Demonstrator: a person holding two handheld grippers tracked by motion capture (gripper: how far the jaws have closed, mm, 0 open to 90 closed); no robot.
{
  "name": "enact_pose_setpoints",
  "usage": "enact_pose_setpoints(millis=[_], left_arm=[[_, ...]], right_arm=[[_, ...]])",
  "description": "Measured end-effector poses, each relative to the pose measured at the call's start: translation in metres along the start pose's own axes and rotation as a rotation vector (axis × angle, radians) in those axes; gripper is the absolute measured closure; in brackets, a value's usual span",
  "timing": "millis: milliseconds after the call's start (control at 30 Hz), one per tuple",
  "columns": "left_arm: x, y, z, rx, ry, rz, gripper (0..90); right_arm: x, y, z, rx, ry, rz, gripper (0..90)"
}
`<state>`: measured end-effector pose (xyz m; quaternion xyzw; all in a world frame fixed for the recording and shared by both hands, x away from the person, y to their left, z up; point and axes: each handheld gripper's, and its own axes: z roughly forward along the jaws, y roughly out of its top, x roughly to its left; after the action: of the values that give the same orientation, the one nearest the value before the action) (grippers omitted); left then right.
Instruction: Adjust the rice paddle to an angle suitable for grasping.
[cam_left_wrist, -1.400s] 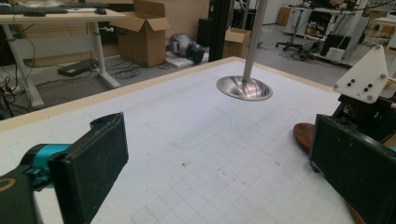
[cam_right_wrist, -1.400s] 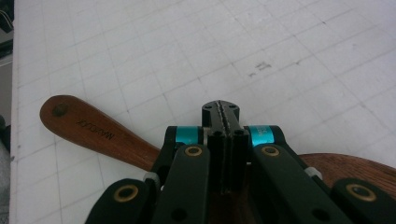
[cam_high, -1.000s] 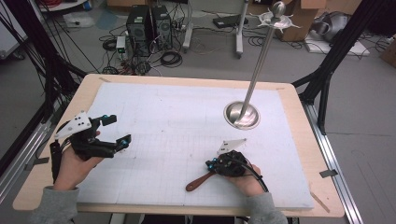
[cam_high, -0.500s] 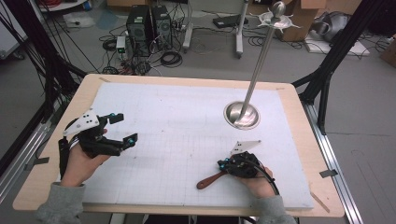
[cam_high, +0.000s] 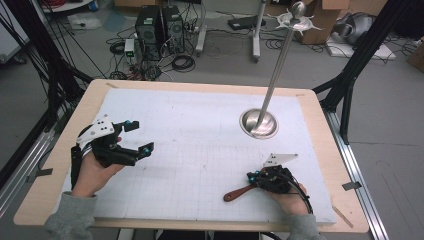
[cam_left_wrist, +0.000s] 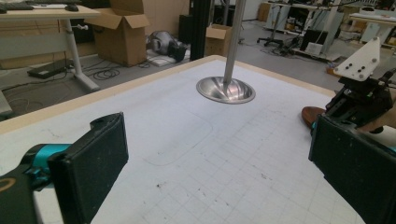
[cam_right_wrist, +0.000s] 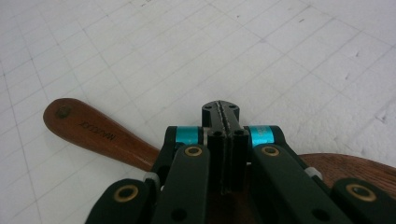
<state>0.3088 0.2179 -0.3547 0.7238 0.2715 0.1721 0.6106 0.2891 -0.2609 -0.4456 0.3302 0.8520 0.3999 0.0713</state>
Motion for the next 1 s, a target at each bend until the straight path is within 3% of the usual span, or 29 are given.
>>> enact_pose_setpoints(millis=[133, 200, 233, 267, 300, 500, 1000], left_arm=[[0.000, -0.001, 0.003, 0.006, -0.002, 0.003, 5.1], [0.000, -0.001, 0.004, 0.009, -0.002, 0.001, 5.1], [0.000, -0.001, 0.004, 0.011, -0.001, 0.002, 5.1], [0.000, -0.001, 0.004, 0.011, -0.002, 0.002, 5.1], [0.001, -0.001, 0.005, 0.012, -0.002, 0.000, 5.1], [0.000, -0.001, 0.006, 0.007, -0.005, 0.001, 5.1], [-0.001, -0.001, 0.005, 0.015, -0.007, 0.002, 5.1]], right_arm=[[0.004, 0.003, -0.001, 0.010, -0.010, -0.033, 89.7], [0.011, 0.006, -0.009, -0.052, 0.030, -0.043, 89.8], [0.020, 0.008, -0.016, -0.063, 0.036, -0.086, 89.7], [0.020, 0.008, -0.016, -0.063, 0.036, -0.086, 89.7], [0.031, 0.008, -0.020, -0.053, 0.032, -0.132, 89.8], [0.042, -0.002, -0.022, 0.002, 0.048, -0.152, 89.8], [0.047, -0.007, -0.009, 0.070, 0.081, -0.178, 89.8]])
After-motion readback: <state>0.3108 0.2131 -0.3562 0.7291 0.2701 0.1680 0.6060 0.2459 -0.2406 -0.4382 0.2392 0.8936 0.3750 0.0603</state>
